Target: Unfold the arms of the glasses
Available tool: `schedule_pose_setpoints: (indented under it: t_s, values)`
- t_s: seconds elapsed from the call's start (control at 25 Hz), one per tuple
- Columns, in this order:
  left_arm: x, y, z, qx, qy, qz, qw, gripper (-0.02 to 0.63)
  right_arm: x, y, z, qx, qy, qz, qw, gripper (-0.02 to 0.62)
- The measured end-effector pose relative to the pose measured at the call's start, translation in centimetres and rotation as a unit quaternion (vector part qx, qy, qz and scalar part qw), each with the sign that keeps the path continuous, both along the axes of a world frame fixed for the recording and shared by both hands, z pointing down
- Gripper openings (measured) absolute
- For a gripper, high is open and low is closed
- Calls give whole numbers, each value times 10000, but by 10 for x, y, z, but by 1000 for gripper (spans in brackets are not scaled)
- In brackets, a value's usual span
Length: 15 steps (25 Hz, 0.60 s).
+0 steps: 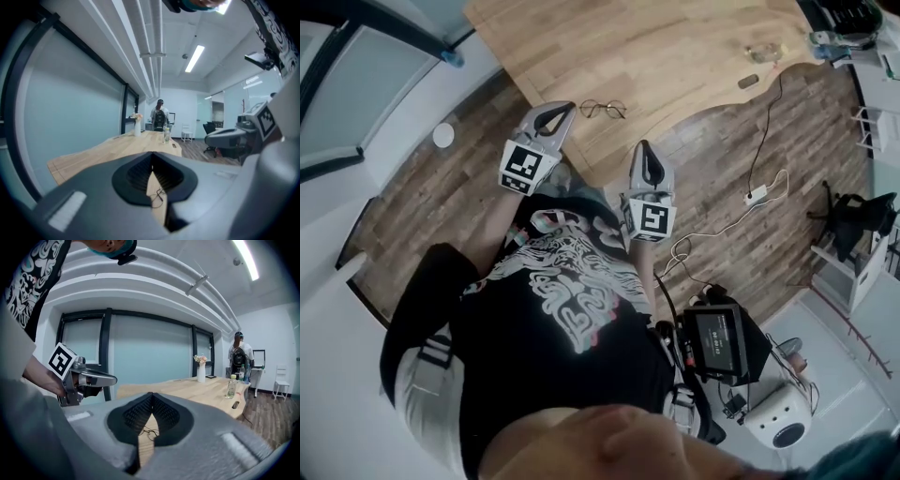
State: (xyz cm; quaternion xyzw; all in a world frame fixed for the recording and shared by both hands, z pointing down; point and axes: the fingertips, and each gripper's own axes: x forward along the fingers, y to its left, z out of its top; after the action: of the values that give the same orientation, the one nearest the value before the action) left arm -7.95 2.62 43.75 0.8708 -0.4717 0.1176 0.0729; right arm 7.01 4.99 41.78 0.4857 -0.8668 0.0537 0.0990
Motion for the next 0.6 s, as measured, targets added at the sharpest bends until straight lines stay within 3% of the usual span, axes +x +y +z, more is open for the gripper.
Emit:
schedule_pose_setpoints:
  t_s: [0.2,0.48,0.6]
  values:
    - [-5,-21,-1,-84,347,-328,9988,-11,-2,-18,8,-282,-247,-62,9993,-2]
    - [4,-41,15,-255,176,-329,9990,-11,5,-42,27,-415,64,-290,9987,-2]
    - [4,-47,26,-418,289,-445,9977,-11,6,-51,32,-370,149,-419,9983,-2]
